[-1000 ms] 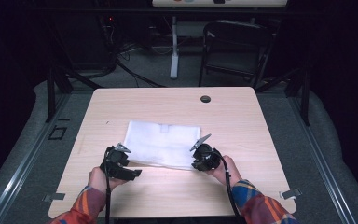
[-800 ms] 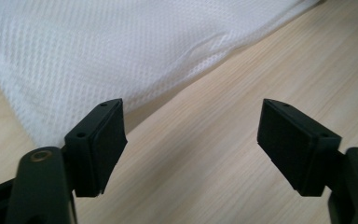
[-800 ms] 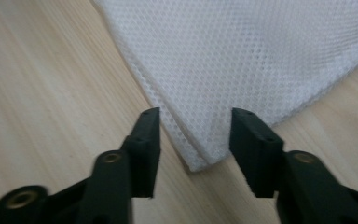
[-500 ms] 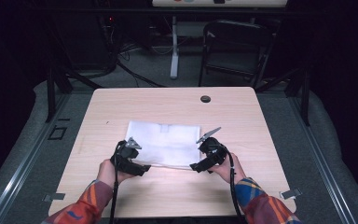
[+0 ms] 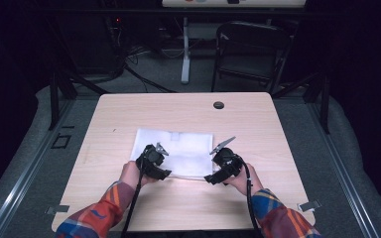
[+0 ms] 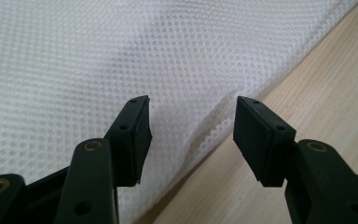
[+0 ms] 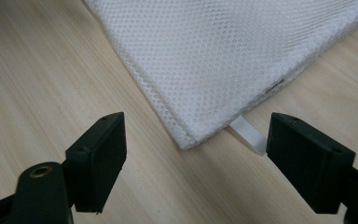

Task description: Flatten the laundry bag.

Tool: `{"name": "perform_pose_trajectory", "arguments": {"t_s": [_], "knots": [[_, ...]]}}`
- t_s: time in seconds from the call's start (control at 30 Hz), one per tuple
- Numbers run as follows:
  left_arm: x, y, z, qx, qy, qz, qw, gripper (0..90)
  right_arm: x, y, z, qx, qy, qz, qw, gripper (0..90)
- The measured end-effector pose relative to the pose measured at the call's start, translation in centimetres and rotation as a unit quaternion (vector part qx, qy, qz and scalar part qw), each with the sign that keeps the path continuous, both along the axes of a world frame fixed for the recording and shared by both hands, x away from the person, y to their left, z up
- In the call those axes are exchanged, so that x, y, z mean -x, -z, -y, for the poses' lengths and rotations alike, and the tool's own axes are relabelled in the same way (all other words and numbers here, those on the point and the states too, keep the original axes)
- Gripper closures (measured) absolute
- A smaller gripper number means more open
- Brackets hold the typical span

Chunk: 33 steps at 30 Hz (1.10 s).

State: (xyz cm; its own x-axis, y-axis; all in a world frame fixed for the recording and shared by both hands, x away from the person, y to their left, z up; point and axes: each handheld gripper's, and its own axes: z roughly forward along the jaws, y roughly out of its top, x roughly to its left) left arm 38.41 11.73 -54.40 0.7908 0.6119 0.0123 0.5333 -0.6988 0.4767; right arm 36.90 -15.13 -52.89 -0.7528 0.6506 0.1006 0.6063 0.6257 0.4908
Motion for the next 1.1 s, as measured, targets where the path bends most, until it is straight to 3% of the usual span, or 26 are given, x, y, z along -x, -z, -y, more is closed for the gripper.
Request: {"name": "perform_pose_trajectory", "arguments": {"t_s": [0.13, 0.37, 0.6, 0.8, 1.1], "knots": [[-0.4, 0.8, 1.0, -0.012, 0.023, -0.014, 0.9996, 51.0, -0.1, 0.1, 0.1, -0.002, -0.004, -0.003, 1.0, 20.6], [0.1, 1.1, 2.0, -0.033, 0.048, 0.006, 0.9983, 62.2, 0.1, 0.4, 0.1, -0.003, -0.004, -0.004, 1.0, 23.2], [0.4, 1.3, 1.7, -0.017, 0.059, 0.015, 0.998, 74.5, 0.3, 0.5, -0.2, -0.002, -0.011, -0.005, 0.9999, 31.0], [0.3, 1.2, 1.4, -0.003, 0.058, 0.011, 0.9983, 81.7, 0.3, 0.5, -0.2, -0.006, -0.014, -0.004, 0.9999, 33.9], [0.7, 0.4, 1.7, 0.016, 0.071, 0.019, 0.9972, 84.2, 0.4, 0.4, -0.2, -0.011, -0.017, 0.004, 0.9998, 37.5]]}}
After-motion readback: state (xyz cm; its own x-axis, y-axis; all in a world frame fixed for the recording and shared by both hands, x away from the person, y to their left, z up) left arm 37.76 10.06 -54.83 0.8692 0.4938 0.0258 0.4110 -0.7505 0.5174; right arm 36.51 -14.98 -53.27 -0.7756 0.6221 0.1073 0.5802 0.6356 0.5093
